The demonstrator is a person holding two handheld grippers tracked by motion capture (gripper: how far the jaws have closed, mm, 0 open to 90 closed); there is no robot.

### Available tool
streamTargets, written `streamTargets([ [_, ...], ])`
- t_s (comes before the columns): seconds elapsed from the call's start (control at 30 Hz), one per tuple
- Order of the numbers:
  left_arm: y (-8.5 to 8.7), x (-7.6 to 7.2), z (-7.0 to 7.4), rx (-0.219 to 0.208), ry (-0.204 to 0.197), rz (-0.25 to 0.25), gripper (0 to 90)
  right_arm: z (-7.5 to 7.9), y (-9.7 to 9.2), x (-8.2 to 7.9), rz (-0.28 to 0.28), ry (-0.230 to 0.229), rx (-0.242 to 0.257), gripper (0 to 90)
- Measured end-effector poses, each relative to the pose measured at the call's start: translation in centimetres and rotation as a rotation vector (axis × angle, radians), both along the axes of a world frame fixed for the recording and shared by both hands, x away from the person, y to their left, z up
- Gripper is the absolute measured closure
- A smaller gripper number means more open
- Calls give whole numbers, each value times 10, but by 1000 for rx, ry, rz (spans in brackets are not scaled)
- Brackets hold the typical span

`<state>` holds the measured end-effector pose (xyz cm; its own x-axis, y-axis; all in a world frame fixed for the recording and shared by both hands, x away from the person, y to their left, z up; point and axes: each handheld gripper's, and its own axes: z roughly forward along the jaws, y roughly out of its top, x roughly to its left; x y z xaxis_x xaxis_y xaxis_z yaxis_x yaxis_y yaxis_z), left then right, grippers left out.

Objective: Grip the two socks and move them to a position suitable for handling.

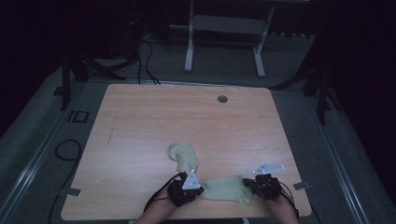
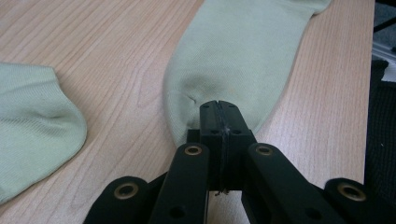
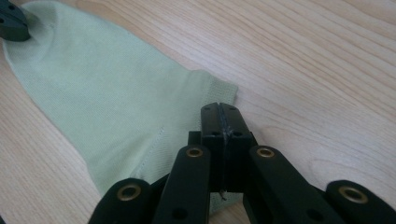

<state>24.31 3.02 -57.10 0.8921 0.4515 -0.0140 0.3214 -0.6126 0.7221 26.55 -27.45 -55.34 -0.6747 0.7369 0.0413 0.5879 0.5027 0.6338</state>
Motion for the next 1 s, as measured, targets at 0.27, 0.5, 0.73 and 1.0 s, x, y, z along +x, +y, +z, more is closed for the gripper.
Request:
streamTargets([
  [0.27, -2, 1, 1, -1, 6, 4, 884, 1, -3, 2, -17, 4, -4, 895],
  [0.5, 3, -1, 9, -45, 16, 21, 651, 18, 5, 1, 17, -20, 34, 862],
  [0.73, 15, -10, 20, -67, 8, 26, 600, 39, 26, 16, 40, -56, 57, 748],
  [1.0, 43, -19, 14, -82, 28, 76, 609, 47, 68, 39, 85, -68, 36, 725],
])
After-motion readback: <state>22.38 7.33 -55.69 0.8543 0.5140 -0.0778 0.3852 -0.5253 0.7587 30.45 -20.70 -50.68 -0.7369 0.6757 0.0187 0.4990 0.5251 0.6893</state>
